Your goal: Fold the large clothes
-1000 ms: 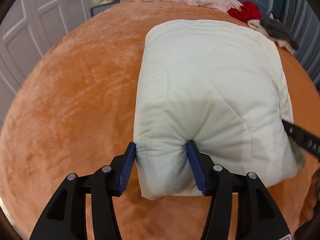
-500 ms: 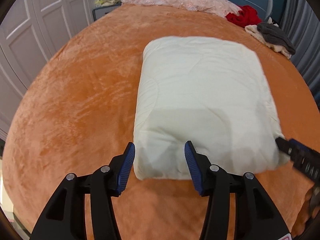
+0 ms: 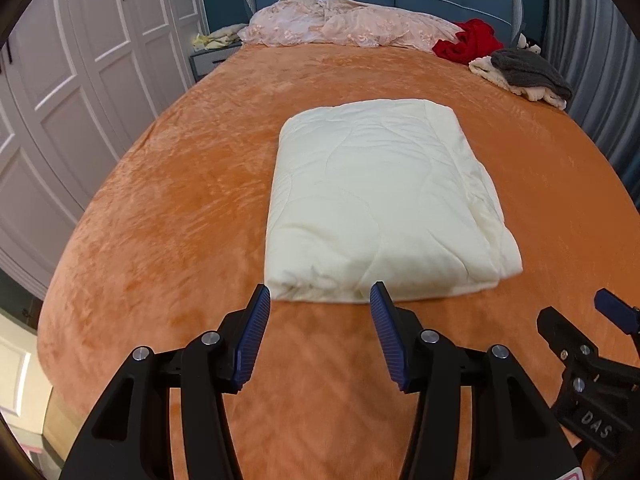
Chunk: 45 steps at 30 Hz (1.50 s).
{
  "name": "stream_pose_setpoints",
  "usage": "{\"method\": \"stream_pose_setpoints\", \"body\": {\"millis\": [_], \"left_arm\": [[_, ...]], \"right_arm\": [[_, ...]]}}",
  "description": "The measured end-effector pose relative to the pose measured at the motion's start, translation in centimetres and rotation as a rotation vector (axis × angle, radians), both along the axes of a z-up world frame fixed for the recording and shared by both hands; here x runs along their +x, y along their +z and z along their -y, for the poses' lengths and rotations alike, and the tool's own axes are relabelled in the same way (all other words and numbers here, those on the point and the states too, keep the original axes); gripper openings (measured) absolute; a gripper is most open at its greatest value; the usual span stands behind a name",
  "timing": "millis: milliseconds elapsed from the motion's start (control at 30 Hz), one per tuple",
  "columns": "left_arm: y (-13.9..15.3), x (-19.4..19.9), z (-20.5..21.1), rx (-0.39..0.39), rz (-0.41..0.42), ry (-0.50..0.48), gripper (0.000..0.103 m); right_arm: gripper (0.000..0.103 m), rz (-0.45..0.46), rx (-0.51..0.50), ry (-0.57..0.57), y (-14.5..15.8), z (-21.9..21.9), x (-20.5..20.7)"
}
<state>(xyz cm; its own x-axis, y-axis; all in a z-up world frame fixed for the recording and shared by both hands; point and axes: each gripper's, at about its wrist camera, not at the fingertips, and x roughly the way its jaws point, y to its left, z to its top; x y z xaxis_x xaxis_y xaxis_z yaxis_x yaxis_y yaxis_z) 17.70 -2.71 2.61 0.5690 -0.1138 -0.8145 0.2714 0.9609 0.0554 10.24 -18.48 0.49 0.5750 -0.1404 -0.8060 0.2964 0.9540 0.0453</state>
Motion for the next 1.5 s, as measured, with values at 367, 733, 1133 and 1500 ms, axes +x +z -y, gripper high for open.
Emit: {"method": "stream_pose_setpoints", "body": {"millis": [367, 733, 1133, 1500], "left_arm": [[0.7, -5.7, 0.2, 0.028, 0.05, 0.028, 0.052], [1.0, -10.4, 0.3, 0.069, 0.112, 0.047, 0.081], [0.7, -12.6, 0.5, 0.083, 0.097, 0.045, 0.081], [0.5, -13.0, -0.2, 0.071, 0.092, 0.062, 0.081]], "right_arm": [[0.096, 0.033, -0.043, 0.014, 1.2, -2.1, -5.2], [0.097, 0.063, -0.04, -0.01, 1.7, -1.9, -9.4], [0.097, 0.068, -0.049, -0.022, 1.3, -1.5, -11.8], [0.097, 0.071, -0.054, -0.02, 1.2, -1.8, -12.2]]}}
